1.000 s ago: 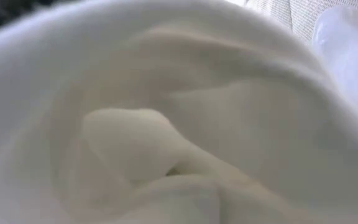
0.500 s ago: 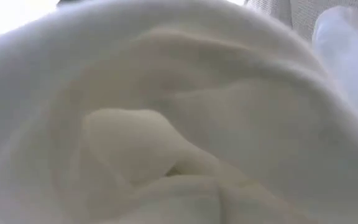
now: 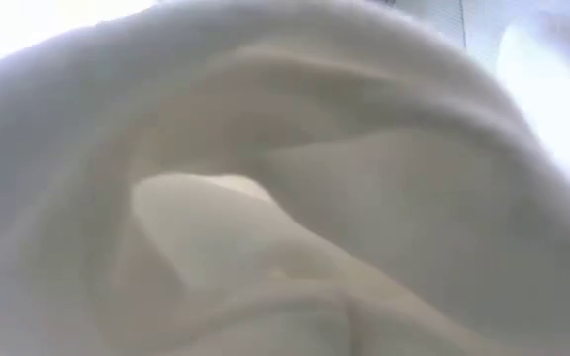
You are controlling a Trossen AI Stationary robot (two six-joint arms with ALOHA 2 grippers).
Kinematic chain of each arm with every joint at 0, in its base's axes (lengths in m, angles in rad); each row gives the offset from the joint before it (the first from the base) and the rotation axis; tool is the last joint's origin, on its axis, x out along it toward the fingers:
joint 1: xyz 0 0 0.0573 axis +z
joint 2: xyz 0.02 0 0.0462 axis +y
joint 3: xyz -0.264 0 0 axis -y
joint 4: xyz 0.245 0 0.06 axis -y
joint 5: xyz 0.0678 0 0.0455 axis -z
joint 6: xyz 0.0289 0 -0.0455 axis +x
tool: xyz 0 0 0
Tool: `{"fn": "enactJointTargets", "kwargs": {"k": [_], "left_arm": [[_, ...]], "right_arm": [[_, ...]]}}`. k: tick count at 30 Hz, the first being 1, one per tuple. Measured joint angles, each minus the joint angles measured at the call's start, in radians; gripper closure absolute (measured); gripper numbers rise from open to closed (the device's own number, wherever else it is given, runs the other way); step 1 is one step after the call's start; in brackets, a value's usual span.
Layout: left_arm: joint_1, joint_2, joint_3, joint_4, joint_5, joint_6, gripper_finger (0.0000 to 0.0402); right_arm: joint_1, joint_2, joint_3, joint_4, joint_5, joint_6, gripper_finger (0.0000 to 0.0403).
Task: Sort clothes
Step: Put the black pants into the brown laundry bin
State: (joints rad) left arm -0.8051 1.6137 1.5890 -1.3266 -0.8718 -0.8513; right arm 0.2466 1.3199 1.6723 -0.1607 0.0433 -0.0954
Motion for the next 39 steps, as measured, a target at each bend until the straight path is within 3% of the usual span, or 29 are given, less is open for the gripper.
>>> {"fn": "enactJointTargets", "kwargs": {"k": [10, 19, 29, 34, 39], "left_arm": [[0.000, 0.074, -0.001, -0.003, 0.000, 0.000, 0.0157], [0.000, 0.098, -0.002, -0.012, -0.004, 0.003, 0.0158], [0.000, 0.097, -0.002, -0.012, -0.011, 0.000, 0.0158], [0.000, 0.097, -0.002, -0.011, -0.012, -0.003, 0.0158], [0.000, 0.097, -0.002, -0.009, -0.012, -0.003, 0.0158]], "right_arm": [[0.056, -0.002, 0.316, -0.326, -0.098, 0.084, 0.0385], [0.159, 0.003, 0.503, -0.693, -0.096, 0.153, 0.0385], [0.185, 0.022, 0.521, -1.124, 0.021, 0.267, 0.0385], [0.188, 0.063, 0.469, -1.285, 0.018, 0.378, 0.0385], [0.193, 0.100, 0.364, -1.399, -0.062, 0.478, 0.0385]]}}
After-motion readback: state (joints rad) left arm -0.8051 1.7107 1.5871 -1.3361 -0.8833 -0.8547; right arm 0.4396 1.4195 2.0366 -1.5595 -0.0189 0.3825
